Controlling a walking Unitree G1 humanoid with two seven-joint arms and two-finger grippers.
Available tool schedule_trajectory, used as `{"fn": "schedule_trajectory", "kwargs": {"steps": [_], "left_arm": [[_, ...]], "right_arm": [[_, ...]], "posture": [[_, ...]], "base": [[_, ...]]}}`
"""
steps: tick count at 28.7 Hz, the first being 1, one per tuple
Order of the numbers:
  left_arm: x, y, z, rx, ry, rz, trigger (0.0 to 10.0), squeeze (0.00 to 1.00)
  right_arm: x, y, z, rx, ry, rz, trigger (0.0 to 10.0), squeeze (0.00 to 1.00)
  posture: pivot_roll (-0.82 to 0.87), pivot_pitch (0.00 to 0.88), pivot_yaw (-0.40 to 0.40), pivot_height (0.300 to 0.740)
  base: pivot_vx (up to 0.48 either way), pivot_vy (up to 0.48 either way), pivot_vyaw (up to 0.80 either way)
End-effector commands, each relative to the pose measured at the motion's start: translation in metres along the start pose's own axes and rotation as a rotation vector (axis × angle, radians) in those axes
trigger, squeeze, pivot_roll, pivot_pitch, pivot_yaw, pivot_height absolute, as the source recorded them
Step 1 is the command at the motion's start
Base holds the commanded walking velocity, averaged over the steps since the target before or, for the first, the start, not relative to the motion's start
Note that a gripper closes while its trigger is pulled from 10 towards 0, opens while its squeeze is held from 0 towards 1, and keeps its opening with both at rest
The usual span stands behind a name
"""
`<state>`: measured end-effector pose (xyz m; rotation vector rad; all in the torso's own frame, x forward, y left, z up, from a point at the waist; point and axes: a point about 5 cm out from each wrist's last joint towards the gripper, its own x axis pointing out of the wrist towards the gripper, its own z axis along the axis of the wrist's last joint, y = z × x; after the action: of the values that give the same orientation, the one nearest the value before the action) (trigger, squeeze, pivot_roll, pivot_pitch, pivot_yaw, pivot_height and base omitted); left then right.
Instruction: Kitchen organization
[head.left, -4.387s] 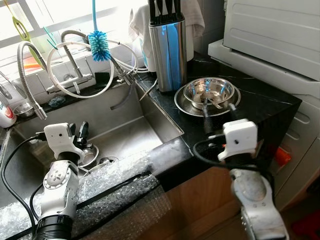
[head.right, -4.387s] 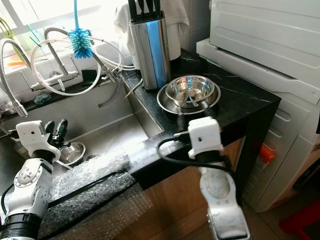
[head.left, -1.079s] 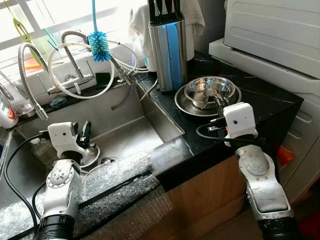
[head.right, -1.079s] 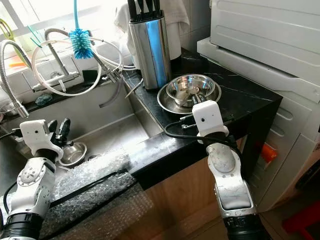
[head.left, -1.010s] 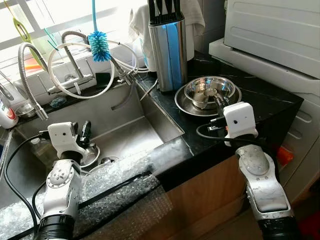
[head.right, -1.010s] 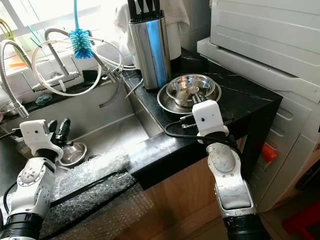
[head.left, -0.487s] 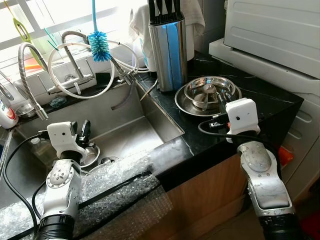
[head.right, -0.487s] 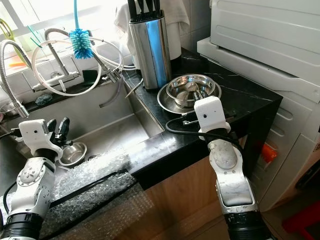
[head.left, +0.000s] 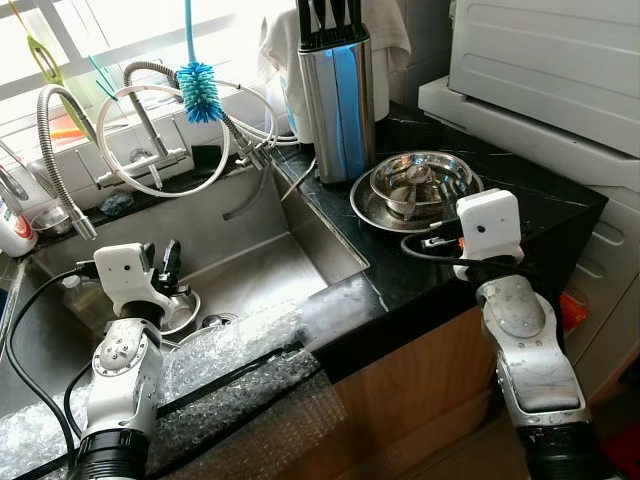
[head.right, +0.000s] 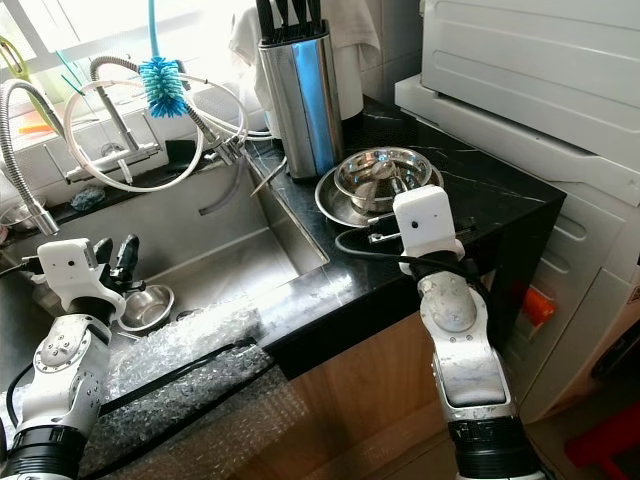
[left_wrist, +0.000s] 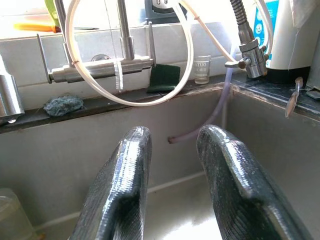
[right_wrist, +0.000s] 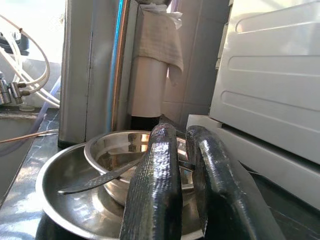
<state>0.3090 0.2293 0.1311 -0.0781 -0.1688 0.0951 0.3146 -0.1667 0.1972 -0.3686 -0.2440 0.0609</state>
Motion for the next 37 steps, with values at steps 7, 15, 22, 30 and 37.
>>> {"fn": "schedule_trajectory", "kwargs": {"steps": [7,15,22,30,37], "left_arm": [[0.002,0.005,0.004,0.032,-0.007,0.012,10.0,0.00],[0.002,0.005,0.003,0.033,-0.003,0.012,10.0,0.00],[0.002,0.005,0.004,0.027,-0.012,0.017,10.0,0.00],[0.003,0.003,0.007,0.022,-0.033,0.015,10.0,0.00],[0.002,-0.003,0.009,0.081,-0.052,-0.028,10.0,0.00]], "right_arm": [[0.006,0.003,0.019,-0.072,-0.081,0.052,10.0,0.00],[0.005,0.006,0.028,-0.149,-0.125,0.170,10.0,0.00],[0.010,0.003,0.055,-0.151,-0.221,0.143,10.0,0.00],[0.015,0.012,0.090,0.040,-0.331,0.146,10.0,0.00],[0.016,0.050,0.105,0.379,-0.328,0.257,10.0,0.00]], "posture": [[-0.16,0.000,0.187,0.740],[-0.16,0.000,0.186,0.740],[-0.16,0.000,0.188,0.740],[-0.16,0.000,0.190,0.740],[-0.16,0.000,0.186,0.740]], "base": [[0.000,0.000,0.00],[0.000,0.000,0.00],[0.000,0.000,0.00],[0.000,0.000,0.00],[0.000,0.000,0.00]]}}
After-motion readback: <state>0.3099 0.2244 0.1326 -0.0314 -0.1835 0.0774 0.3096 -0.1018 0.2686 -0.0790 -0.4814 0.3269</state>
